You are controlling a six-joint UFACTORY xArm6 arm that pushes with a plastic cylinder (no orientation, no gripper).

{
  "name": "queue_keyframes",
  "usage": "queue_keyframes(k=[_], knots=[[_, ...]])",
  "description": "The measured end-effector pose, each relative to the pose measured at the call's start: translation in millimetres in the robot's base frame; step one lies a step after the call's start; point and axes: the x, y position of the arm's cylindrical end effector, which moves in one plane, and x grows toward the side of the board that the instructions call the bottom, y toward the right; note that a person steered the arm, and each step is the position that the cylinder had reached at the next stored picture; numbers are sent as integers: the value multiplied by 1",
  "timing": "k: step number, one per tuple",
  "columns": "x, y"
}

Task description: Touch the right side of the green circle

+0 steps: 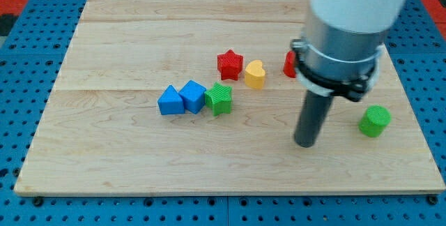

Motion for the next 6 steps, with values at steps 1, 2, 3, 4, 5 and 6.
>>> queue_keyframes(k=[1,2,3,4,5,6], knots=[[10,58],[37,98],[34,124],[18,126],[2,126],[-10,125]])
